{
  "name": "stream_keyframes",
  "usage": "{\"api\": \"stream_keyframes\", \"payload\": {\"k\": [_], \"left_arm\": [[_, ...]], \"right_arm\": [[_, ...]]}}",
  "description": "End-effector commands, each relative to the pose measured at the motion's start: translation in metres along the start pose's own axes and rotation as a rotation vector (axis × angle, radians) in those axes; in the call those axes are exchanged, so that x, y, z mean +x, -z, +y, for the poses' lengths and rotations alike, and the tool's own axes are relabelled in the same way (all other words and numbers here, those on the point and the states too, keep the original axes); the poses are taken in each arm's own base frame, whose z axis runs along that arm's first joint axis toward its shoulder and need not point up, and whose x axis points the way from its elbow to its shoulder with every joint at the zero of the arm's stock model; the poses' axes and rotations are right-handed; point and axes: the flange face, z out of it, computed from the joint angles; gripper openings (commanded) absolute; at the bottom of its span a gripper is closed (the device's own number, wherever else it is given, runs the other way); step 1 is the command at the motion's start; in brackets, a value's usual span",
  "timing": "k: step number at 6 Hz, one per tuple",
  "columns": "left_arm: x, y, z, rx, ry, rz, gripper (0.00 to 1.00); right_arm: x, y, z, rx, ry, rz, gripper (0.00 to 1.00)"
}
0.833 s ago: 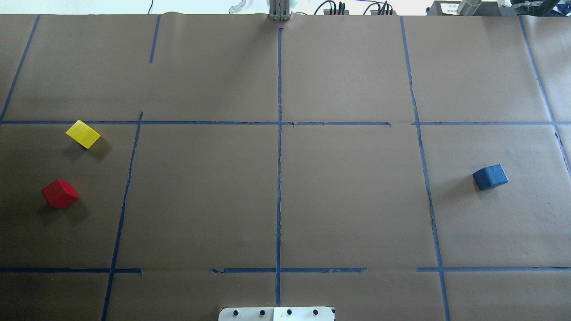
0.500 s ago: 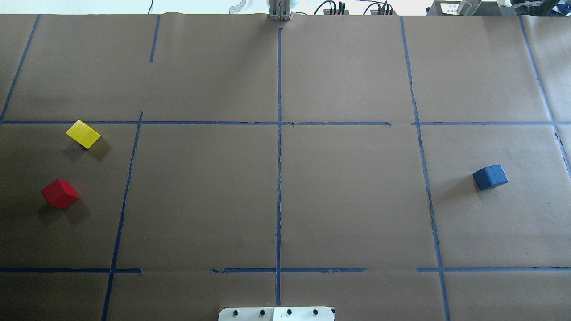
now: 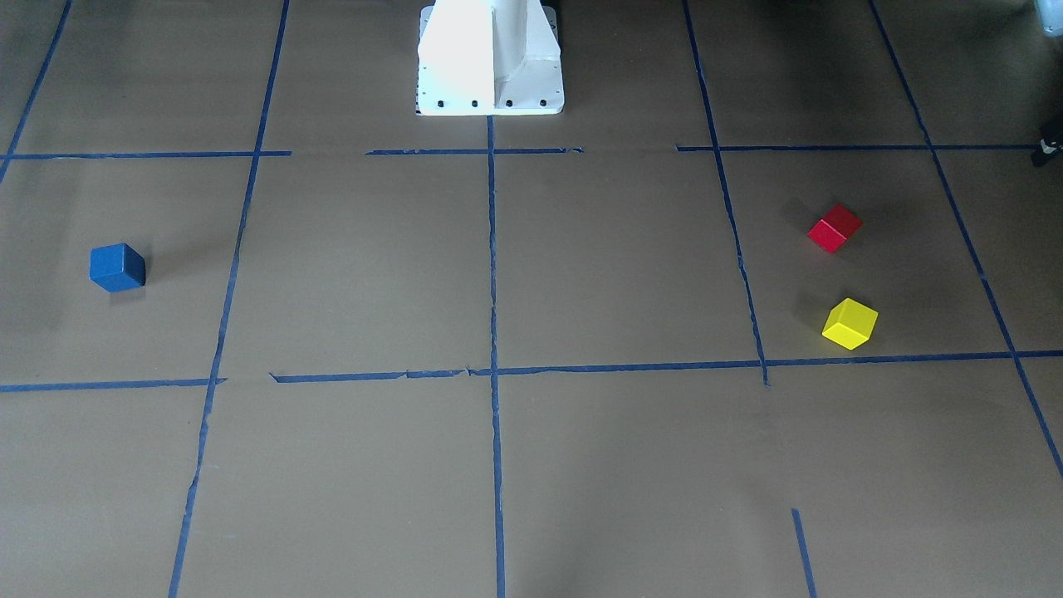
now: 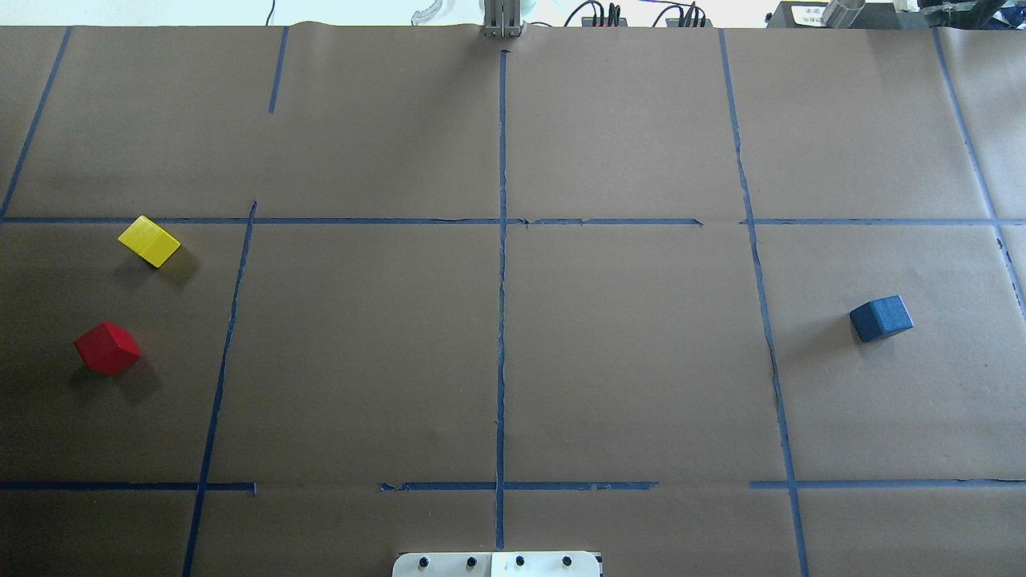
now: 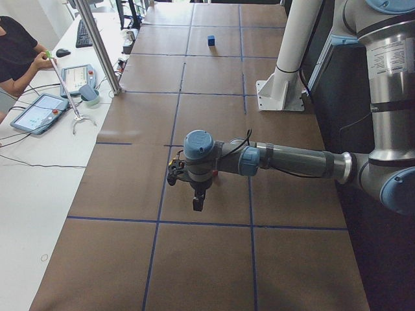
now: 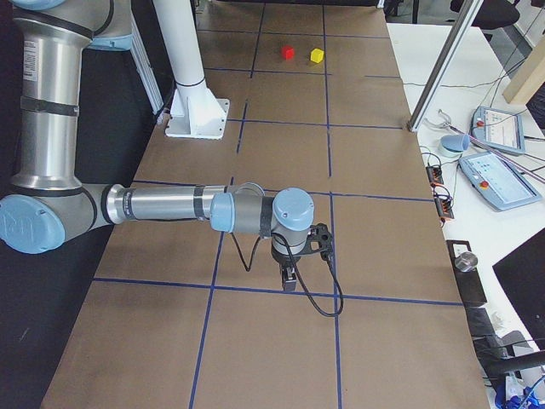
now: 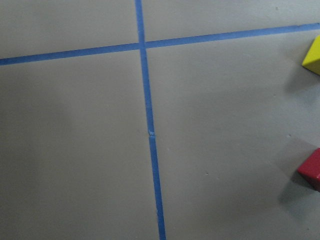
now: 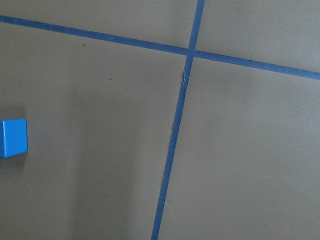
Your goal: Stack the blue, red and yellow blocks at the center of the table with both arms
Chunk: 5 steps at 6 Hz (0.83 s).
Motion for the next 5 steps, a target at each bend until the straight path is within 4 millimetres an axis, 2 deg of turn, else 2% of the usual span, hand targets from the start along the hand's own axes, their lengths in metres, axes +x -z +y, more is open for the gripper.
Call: {"api": "stream_keyframes", "payload": {"k": [1,2,3,4,5], "left_arm": [[0.003,-0.003,0.000,-0.006,-0.002,0.034,1.00],[0.013,-0.015,0.000,-0.034,-0.026,0.039,1.00],[0.013,-0.015,-0.001,-0.034,-0.028,0.039,1.00],[0.016,-0.013,-0.002,-0.031,-0.035,0.040,1.00],[0.021,-0.010,-0.002,-0.024,-0.044,0.043,1.00]], "right_arm": [[0.000,-0.001,0.001,-0.001,0.004,-0.001,1.00],[0.001,-0.003,0.002,-0.005,-0.004,-0.002,1.00],[-0.003,-0.003,0.000,-0.005,0.008,-0.002,1.00],[-0.030,-0.018,-0.009,-0.028,0.052,-0.081,1.00],[-0.081,-0.037,-0.032,-0.065,0.148,-0.135,1.00]]}}
